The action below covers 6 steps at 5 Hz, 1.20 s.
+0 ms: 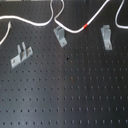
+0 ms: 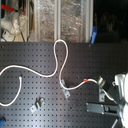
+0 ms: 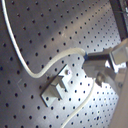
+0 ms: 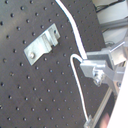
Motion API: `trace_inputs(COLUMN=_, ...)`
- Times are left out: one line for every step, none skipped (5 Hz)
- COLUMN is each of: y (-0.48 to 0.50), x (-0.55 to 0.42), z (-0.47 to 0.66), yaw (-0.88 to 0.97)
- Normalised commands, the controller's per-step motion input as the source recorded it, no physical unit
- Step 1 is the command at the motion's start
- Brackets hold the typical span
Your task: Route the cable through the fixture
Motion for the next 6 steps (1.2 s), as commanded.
trace_inputs(y=-0.011, x=0.002, z=0.01, yaw=0.00)
trace_inputs(y=0.194, x=-0.374, z=-0.02, yaw=0.18)
trace_inputs(y=0.259, x=-0.422, z=0.00, yaw=0.11)
trace_inputs(y=0.357, x=-0.391, z=-0.01, yaw=0.04)
trace_inputs(y=0.414, x=-0.354, z=-0.01, yaw=0.00)
trace_inputs(y=0.409, x=-0.317, z=-0.01, yaw=0.01)
